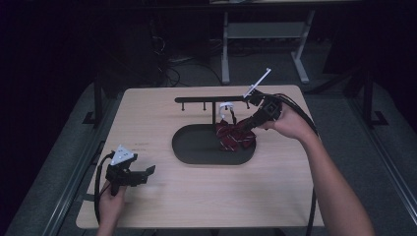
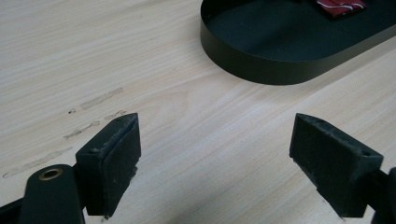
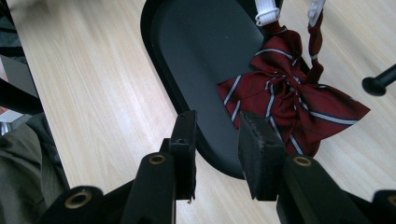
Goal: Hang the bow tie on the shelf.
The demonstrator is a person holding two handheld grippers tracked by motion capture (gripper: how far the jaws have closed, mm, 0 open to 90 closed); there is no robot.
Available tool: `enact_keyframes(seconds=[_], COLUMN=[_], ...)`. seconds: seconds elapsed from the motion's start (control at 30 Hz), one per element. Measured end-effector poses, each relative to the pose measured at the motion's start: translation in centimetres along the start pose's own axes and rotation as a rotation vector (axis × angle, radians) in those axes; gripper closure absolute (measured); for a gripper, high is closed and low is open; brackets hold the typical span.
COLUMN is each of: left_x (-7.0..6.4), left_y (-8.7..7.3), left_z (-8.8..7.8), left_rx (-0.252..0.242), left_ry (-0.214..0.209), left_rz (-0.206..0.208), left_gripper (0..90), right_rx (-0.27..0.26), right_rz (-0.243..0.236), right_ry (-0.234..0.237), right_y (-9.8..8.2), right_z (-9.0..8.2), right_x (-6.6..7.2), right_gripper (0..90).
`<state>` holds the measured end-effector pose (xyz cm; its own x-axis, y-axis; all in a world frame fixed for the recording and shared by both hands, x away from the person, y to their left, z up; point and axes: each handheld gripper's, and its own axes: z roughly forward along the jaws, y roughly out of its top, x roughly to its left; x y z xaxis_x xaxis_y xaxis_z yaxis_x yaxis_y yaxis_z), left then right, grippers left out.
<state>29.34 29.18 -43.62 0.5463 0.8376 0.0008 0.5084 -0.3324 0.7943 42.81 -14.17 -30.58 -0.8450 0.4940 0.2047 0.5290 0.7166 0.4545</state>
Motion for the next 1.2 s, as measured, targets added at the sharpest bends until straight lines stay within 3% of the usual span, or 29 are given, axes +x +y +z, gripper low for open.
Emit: enact_keyframes(seconds=[0.63,1.2], left_x=[0.0,-0.1], left_y=[0.0,0.0], left_z=[0.0,0.1], left_rx=[0.003,0.006], left_ry=[0.000,0.000], left_rz=[0.004,0.005], left_gripper=[16.3,16.3], right_rx=[-0.008,-0.021], right_rz=[-0.008,0.030], right_ry=[0.005,0.011], right_y=[-1.0,-3.7], right_z=[0.2,0.5], right_x=[0.6,0.2], right_gripper=[60.6,54.8])
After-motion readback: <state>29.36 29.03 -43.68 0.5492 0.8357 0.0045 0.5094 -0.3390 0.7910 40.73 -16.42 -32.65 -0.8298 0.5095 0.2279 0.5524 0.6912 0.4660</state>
